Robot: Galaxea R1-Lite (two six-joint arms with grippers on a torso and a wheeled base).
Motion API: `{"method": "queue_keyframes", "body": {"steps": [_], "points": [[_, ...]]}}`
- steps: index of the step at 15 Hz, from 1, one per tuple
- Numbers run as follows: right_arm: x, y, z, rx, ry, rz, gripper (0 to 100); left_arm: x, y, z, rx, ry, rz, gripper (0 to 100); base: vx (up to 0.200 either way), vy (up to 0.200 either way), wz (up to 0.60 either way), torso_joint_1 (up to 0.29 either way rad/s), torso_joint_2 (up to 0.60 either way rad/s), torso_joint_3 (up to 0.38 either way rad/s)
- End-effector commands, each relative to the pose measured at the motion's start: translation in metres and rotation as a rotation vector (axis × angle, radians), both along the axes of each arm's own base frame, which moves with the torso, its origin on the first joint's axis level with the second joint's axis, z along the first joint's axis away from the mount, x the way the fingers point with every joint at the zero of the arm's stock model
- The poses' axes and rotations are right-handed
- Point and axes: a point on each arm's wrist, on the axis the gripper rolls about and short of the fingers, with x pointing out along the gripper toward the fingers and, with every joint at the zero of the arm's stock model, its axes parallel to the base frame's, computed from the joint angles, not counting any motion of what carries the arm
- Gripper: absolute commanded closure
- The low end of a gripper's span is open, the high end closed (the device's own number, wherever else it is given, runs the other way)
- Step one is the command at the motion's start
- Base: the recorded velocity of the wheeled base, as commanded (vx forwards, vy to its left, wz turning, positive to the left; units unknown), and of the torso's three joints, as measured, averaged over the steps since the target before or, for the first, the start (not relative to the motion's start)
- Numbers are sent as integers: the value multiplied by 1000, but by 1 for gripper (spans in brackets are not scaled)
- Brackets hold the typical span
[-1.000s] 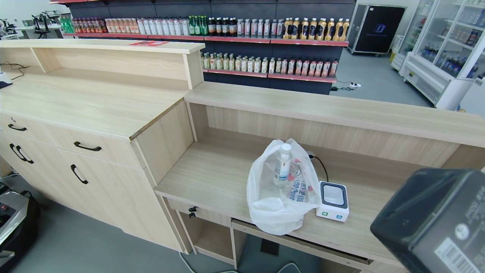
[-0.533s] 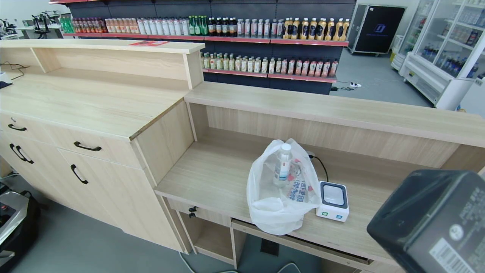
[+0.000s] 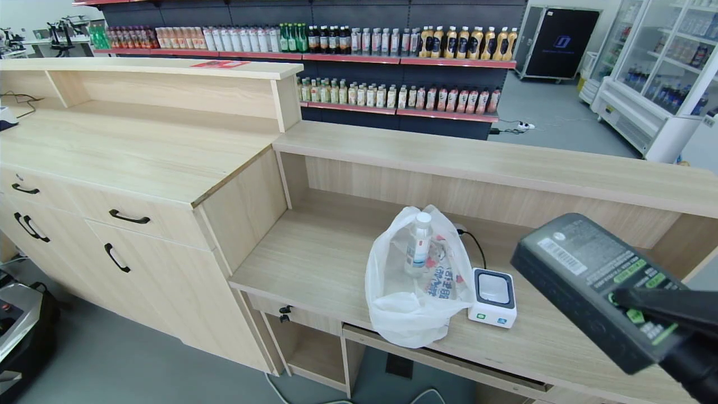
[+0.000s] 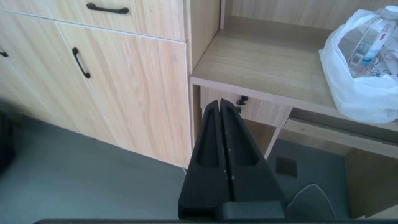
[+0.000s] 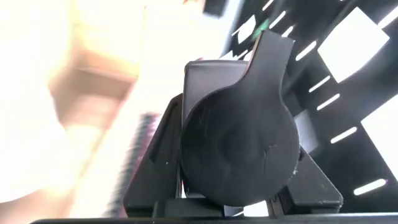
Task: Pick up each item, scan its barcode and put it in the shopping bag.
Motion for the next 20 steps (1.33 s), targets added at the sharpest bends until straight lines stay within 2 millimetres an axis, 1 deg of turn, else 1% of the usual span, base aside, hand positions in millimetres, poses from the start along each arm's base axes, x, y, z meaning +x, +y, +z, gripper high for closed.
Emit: {"method": "queue_keyframes", "body": {"steps": [1,2,3,4,5,6,7,8,9,11,12,13,14,15,16,18,20], "points": [[17,-24,11,160,190,-254,100,0,0,0,0,0,1,100,0,0,0,0,0,0],[25,-36,13,257,299,-366,100,0,0,0,0,0,-1,100,0,0,0,0,0,0],[37,-41,18,339,373,-461,100,0,0,0,0,0,1,100,0,0,0,0,0,0],[41,-41,19,364,394,-482,100,0,0,0,0,0,1,100,0,0,0,0,0,0],[64,-45,29,543,542,-571,100,0,0,0,0,0,1,100,0,0,0,0,0,0],[79,-55,33,676,646,-615,100,0,0,0,0,0,1,100,0,0,0,0,0,0],[86,-63,34,752,701,-654,100,0,0,0,0,0,1,100,0,0,0,0,0,0],[97,-85,22,913,834,-788,100,0,0,0,0,0,1,100,0,0,0,0,0,0],[97,-99,11,1003,908,-898,100,0,0,0,0,0,-1,100,0,0,0,0,0,0],[89,-117,-3,1125,1023,-1025,100,0,0,0,0,0,-1,100,0,0,0,0,0,0],[82,-120,-10,1206,1110,-1069,100,0,0,0,0,0,-1,100,0,0,0,0,0,0],[77,-118,-13,1248,1163,-1079,100,0,0,0,0,0,1,100,0,0,0,0,0,0],[72,-116,-21,1289,1238,-1099,100,0,0,0,0,0,-1,100,0,0,0,0,0,0],[69,-115,-26,1299,1281,-1103,100,0,0,0,0,0,1,100,0,0,0,0,0,0],[68,-113,-28,1306,1295,-1101,100,0,0,0,0,0,1,100,0,0,600,2,-2,2],[73,-104,-33,1337,1378,-1064,100,0,0,0,0,0,1,100,0,0,600,2,0,2],[85,-101,-38,1344,1431,-1035,100,0,0,0,0,0,-1,100,0,0,600,2,5,0]]}}
